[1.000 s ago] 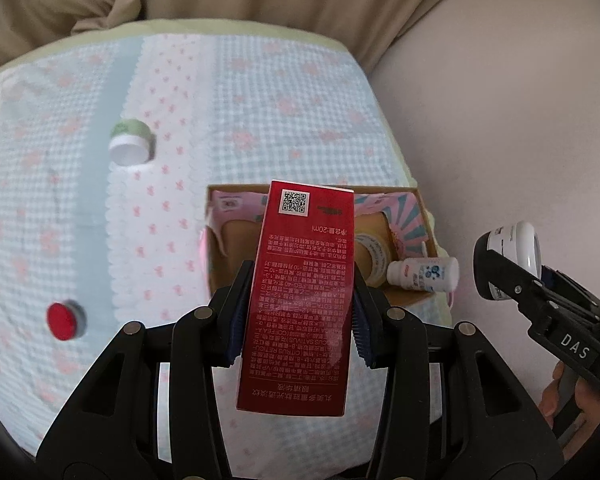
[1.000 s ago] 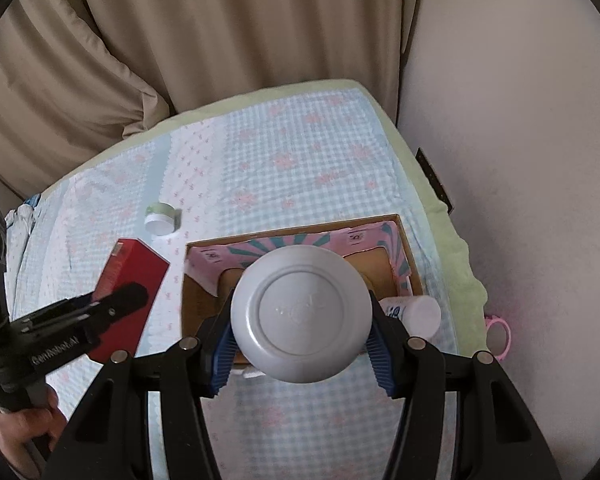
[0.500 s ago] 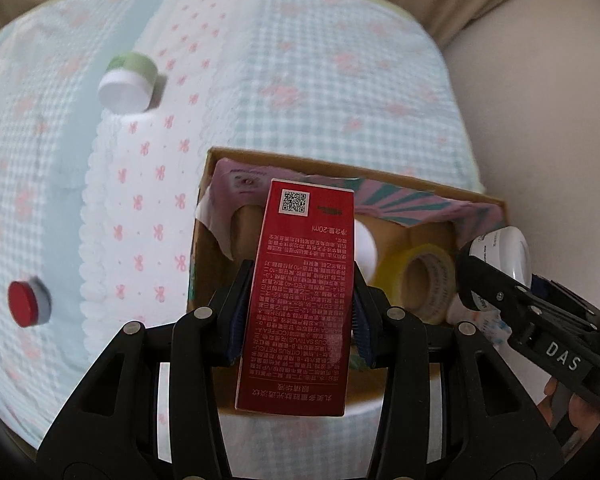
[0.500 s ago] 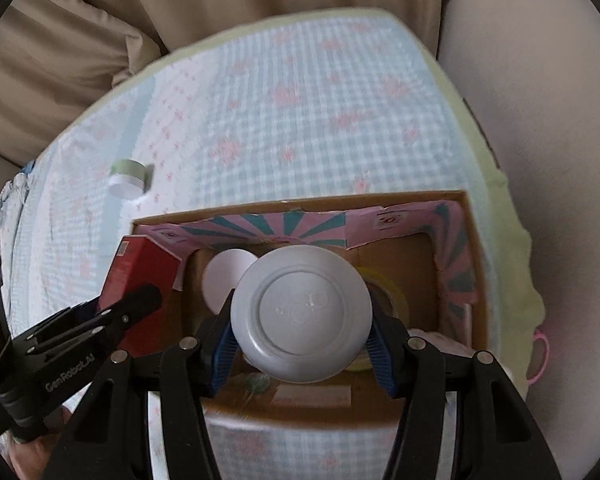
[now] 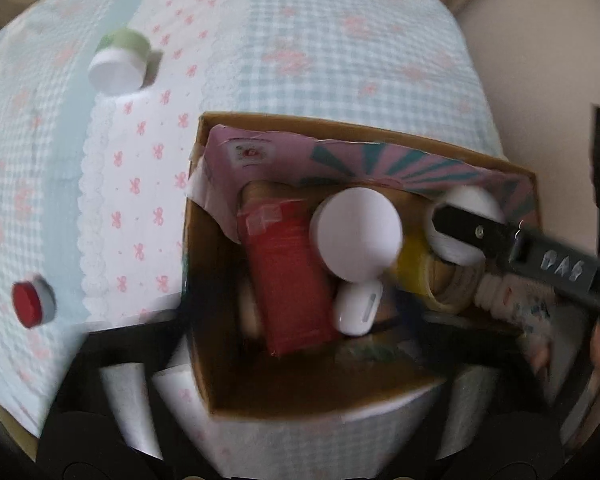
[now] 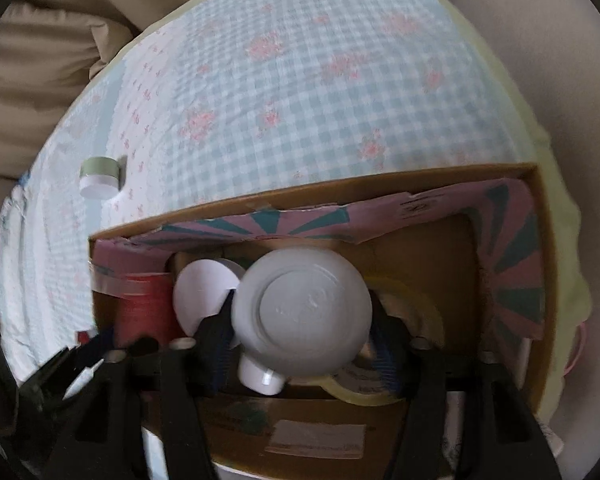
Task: Organize rigid objects
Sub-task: 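Lower the red box and jar into the box and open both tools, then move both tools back toward the red cap and green jar on the bed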
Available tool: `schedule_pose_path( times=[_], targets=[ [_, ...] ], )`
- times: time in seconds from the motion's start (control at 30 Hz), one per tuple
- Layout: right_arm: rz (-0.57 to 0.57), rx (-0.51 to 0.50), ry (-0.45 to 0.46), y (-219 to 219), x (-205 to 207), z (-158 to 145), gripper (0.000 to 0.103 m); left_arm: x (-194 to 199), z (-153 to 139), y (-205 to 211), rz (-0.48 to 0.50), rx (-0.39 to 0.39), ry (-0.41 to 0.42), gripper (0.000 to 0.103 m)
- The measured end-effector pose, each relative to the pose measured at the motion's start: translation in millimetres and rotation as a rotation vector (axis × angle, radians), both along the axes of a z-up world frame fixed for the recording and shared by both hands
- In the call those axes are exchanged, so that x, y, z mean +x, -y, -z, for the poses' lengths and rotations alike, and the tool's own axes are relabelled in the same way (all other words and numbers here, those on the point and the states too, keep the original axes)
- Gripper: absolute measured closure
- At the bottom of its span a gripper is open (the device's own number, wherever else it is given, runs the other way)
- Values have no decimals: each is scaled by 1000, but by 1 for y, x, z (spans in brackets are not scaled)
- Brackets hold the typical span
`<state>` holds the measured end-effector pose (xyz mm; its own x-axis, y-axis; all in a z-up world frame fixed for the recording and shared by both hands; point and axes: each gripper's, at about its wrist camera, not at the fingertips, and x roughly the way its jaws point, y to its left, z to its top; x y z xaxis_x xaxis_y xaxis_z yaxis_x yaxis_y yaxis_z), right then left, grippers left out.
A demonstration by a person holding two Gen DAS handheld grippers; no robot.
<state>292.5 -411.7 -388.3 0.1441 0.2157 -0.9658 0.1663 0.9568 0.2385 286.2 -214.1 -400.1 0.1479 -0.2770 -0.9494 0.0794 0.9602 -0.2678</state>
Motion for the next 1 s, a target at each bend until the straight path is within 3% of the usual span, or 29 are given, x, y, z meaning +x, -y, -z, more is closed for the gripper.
schedule_pose_path(
  times=[0.03,0.13,0.2,0.67,1.0],
  targets=[
    [8,6,-3,1,0,-1,0,-5,-6,0,23,-30,10,0],
    [32,59,23,4,-5,-12,0,-19,-15,-2,71,67,27,0],
    [55,89,22,5,-10,-16,0,-26,-18,-7,72,83,36,0],
    [49,31,80,-6,-35,-56,0,-46,-57,-32,35,67,93,0],
    [20,-22,176,-24,-63,-116,0,-81,-110,-50,34,89,180,0]
  ],
)
